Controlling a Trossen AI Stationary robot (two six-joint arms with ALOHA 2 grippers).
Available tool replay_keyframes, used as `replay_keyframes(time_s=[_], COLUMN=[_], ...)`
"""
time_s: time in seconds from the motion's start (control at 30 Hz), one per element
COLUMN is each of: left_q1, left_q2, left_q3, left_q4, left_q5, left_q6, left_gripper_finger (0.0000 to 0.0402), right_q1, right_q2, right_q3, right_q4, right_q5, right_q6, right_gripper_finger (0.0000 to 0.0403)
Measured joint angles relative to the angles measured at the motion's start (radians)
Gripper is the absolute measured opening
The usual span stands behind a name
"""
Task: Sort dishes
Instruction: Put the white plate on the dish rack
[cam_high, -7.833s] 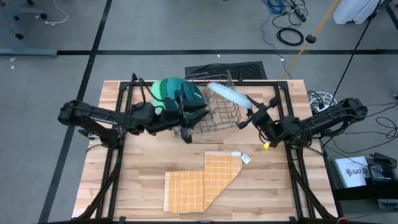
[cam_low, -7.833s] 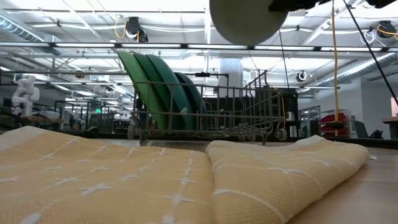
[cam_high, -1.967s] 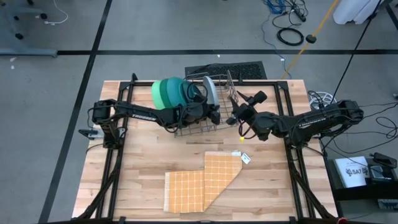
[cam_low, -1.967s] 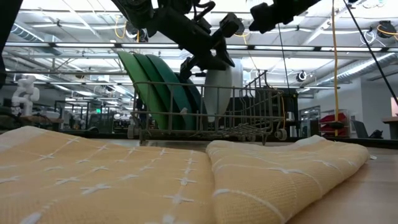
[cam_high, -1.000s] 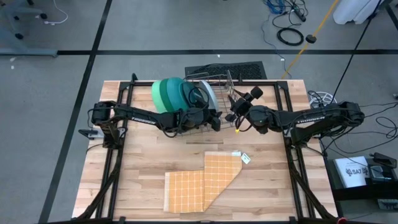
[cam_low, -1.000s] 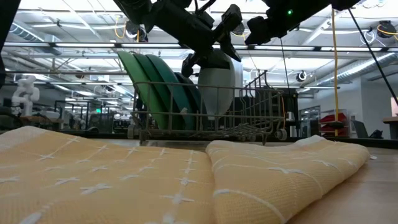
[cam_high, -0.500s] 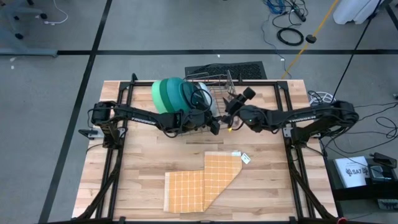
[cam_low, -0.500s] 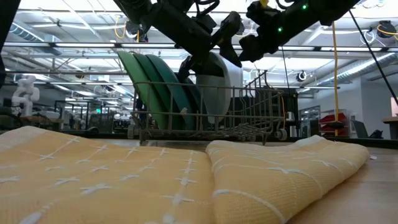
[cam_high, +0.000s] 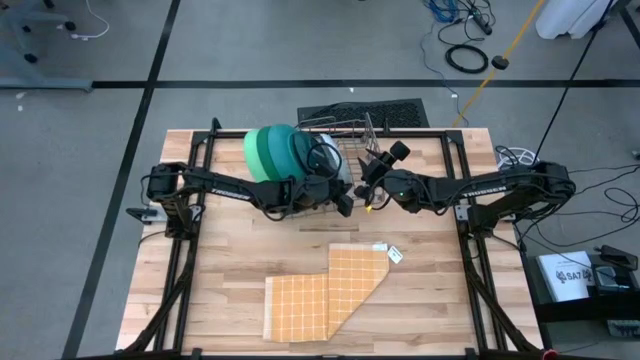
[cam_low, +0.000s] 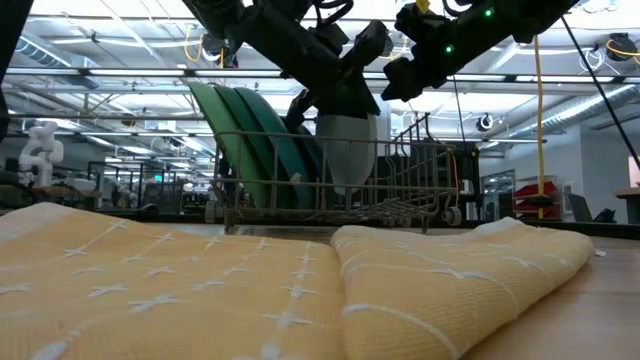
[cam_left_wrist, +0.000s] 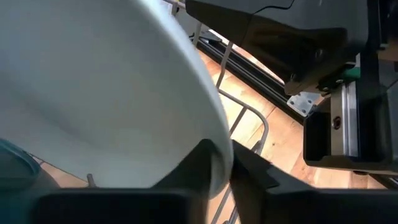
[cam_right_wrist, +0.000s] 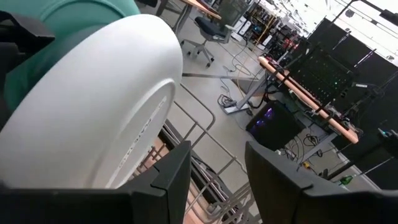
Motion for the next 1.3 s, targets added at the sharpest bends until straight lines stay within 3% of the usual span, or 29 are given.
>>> replay_keyframes(time_s=[0.13, 0.47, 1.03, 1.3], left_q1=[0.000, -0.008, -0.011, 0.038], left_q2=[-0.001, -0.001, -0.001, -0.001], left_q3=[0.000, 0.000, 0.000, 0.000], left_q4=[-0.001, 0.000, 0.070, -0.001], left_q5=[-0.011, 0.017, 0.110, 0.111], left_q6=[-0.017, 0.009, 0.220, 0.162], left_gripper_finger=[0.0013, 0.0012, 0.0011, 0.0011], right_q1=[0.000, 0.000, 0.002, 0.002], right_q2=[0.000, 0.000, 0.000, 0.000], right_q3=[0.000, 0.000, 0.000, 0.000], right_q4=[0.000, 0.000, 0.001, 0.001], right_q5=[0.000, 0.000, 0.000, 0.000], right_q6=[-0.001, 0.003, 0.005, 0.005], right_gripper_finger=[0.0143, 0.0143, 0.0144, 0.0144])
